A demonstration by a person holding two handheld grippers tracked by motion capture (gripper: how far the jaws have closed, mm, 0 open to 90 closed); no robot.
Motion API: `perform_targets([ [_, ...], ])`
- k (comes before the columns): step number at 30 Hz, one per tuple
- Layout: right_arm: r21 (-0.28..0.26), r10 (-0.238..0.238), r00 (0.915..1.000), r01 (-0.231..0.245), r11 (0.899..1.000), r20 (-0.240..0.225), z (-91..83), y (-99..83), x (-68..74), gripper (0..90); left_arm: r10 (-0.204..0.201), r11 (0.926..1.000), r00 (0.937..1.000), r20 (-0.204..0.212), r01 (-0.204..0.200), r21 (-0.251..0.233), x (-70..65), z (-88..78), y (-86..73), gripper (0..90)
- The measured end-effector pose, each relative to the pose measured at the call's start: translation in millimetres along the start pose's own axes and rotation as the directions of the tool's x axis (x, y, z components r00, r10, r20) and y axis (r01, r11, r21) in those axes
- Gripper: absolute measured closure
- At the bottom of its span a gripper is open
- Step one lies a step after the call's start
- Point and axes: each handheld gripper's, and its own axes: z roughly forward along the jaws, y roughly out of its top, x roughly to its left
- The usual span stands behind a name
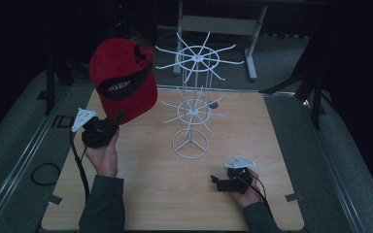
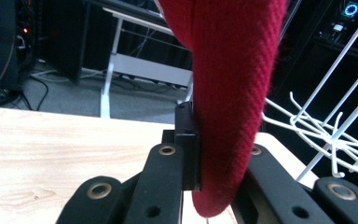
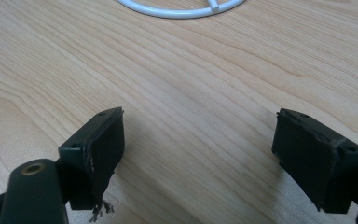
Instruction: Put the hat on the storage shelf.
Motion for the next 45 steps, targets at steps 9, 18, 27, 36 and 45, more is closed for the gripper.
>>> perform_targets([
  [9,0.001,0.000,1.0000,0.000,1.000,0.000,-0.1,0.0,0.0,16.7,0.004,0.9995,1.0000,-0.002,-0.005,-0.033,-6.7,-4.1,9.3,86.2],
  [18,0.001,0.003,1.0000,-0.003,1.000,0.001,-0.1,0.1,0.2,16.7,0.013,0.9987,0.9999,0.003,-0.013,-0.049,-11.5,-5.1,15.2,86.2],
  [27,0.001,0.001,1.0000,-0.001,1.000,0.000,-0.1,0.1,0.1,16.7,0.016,0.9976,0.9998,0.013,-0.015,-0.067,-15.0,-7.5,21.3,86.2],
  [36,0.002,0.002,1.0000,-0.002,1.000,0.000,-0.2,0.1,0.1,16.7,0.026,0.9961,0.9995,0.019,-0.024,-0.085,-19.5,-9.1,27.7,86.2],
  [45,0.001,0.001,1.0000,-0.001,1.000,0.000,-0.1,0.1,0.1,16.7,0.038,0.9941,0.9988,0.031,-0.034,-0.103,-25.1,-12.2,33.2,86.2],
])
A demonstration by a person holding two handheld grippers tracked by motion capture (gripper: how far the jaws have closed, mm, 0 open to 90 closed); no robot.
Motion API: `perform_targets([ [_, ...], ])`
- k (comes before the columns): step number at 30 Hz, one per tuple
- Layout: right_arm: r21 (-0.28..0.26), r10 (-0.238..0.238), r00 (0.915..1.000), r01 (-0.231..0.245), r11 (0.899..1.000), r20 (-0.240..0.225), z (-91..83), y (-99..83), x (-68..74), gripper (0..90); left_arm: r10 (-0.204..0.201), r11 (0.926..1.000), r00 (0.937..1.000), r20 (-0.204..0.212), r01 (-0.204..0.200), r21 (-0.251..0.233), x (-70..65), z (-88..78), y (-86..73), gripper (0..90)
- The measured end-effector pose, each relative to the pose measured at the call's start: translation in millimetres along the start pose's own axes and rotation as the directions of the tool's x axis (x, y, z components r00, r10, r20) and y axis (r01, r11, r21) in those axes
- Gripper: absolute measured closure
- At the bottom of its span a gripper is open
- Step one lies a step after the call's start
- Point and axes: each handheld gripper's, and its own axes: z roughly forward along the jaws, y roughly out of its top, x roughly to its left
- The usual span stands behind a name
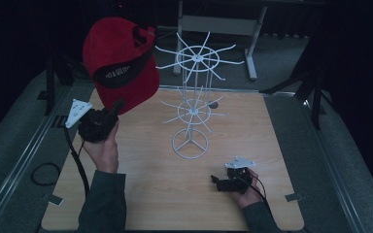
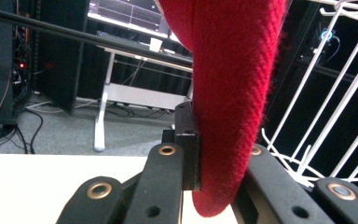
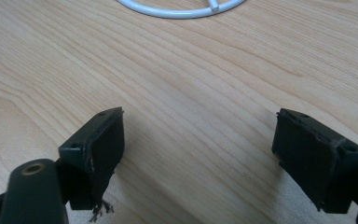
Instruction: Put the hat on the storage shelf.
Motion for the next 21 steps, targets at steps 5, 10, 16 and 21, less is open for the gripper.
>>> perform_targets([
  [5,0.000,0.000,1.0000,0.000,1.000,0.000,0.0,0.0,0.0,16.7,0.008,0.9999,0.9999,0.009,-0.007,-0.009,-3.3,-2.4,2.8,86.2],
  [10,0.000,0.001,1.0000,-0.001,1.000,0.000,0.0,0.0,0.0,16.7,0.009,0.9998,0.9998,0.017,-0.009,-0.015,-5.8,-3.5,4.4,86.2],
  [16,0.000,0.000,1.0000,0.000,1.000,0.000,0.0,0.0,0.0,16.7,0.008,0.9997,0.9995,0.030,-0.007,-0.022,-7.0,-5.4,6.3,86.2],
  [21,0.000,0.000,1.0000,0.000,1.000,0.000,0.0,0.0,0.0,16.7,0.013,0.9995,0.9990,0.042,-0.012,-0.029,-9.8,-6.7,7.8,86.2],
])
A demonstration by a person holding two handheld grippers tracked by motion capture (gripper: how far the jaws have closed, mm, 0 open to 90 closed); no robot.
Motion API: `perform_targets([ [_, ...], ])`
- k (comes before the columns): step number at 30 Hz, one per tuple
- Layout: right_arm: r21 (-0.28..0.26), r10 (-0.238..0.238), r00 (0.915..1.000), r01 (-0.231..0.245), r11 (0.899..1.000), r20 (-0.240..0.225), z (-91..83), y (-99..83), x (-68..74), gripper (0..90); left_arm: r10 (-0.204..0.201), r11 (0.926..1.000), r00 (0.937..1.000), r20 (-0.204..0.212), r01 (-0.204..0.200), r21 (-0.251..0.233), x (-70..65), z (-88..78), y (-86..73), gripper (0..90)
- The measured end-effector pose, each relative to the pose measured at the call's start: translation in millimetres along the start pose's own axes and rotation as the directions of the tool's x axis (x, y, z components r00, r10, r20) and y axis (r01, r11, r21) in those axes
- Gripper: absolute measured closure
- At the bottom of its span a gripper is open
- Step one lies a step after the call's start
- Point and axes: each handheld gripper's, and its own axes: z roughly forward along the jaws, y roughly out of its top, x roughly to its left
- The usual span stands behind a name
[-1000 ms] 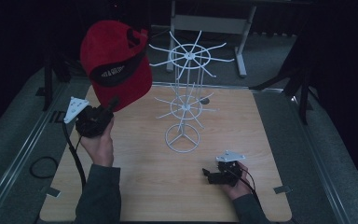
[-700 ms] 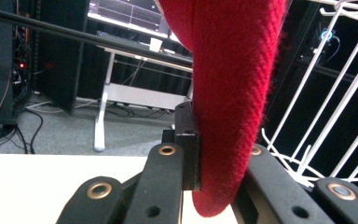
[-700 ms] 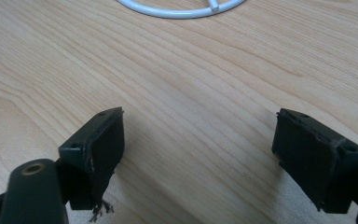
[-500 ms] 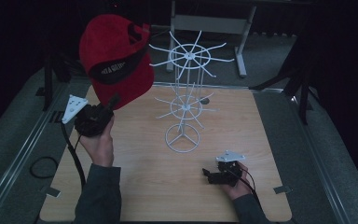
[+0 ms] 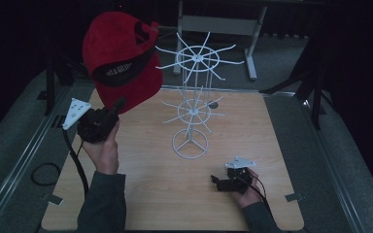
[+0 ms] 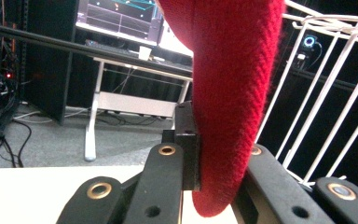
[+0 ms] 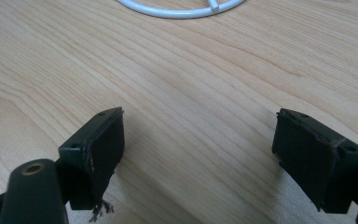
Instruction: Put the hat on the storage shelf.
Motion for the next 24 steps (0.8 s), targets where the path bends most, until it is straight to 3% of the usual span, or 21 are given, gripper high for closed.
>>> perform_targets([
  [24,0.000,0.000,1.0000,0.000,1.000,0.000,0.0,0.0,0.0,16.7,0.087,0.9962,0.9954,-0.040,-0.086,0.012,-10.2,1.4,-2.0,86.1],
])
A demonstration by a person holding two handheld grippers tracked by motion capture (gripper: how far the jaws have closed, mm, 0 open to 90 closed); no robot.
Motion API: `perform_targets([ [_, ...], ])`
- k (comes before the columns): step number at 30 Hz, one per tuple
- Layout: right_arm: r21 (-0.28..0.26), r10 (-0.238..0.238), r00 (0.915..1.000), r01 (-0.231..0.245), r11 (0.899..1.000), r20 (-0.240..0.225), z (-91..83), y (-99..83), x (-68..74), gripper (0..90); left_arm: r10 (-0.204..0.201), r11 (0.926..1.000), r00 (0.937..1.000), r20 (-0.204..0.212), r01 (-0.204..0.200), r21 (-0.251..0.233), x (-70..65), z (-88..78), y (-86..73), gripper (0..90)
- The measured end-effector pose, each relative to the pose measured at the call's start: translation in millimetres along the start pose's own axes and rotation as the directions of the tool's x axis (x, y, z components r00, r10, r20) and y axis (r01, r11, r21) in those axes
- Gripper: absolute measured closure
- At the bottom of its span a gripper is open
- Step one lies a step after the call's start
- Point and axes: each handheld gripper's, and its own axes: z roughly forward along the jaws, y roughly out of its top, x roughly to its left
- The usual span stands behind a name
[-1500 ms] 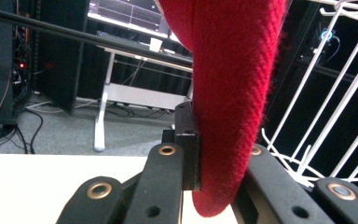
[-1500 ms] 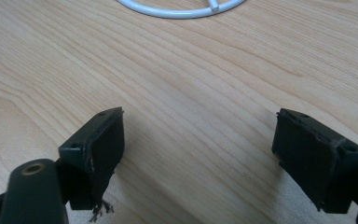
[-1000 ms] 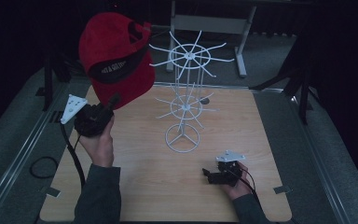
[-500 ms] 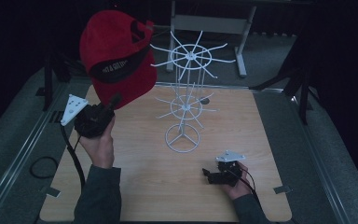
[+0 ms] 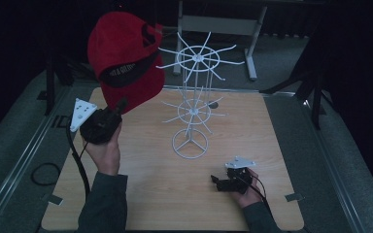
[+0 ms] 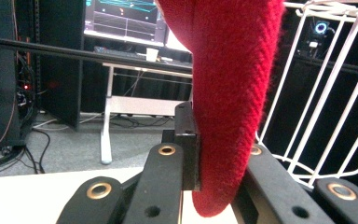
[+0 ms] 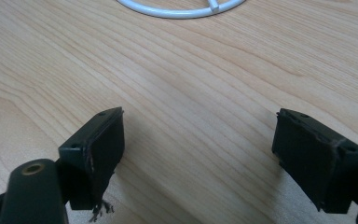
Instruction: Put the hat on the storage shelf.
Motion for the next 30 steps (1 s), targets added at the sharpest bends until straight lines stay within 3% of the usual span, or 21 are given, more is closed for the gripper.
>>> perform_targets([
  [17,0.000,0.001,1.0000,-0.001,1.000,0.000,0.0,0.0,0.0,16.7,-0.040,0.9991,0.9986,0.034,0.040,0.015,1.8,0.7,-15.8,86.0],
  [30,-0.002,-0.001,1.0000,0.001,1.000,0.000,0.1,-0.1,-0.1,16.7,-0.042,0.9981,0.9981,0.044,0.040,0.047,2.1,3.4,-31.0,86.0],
])
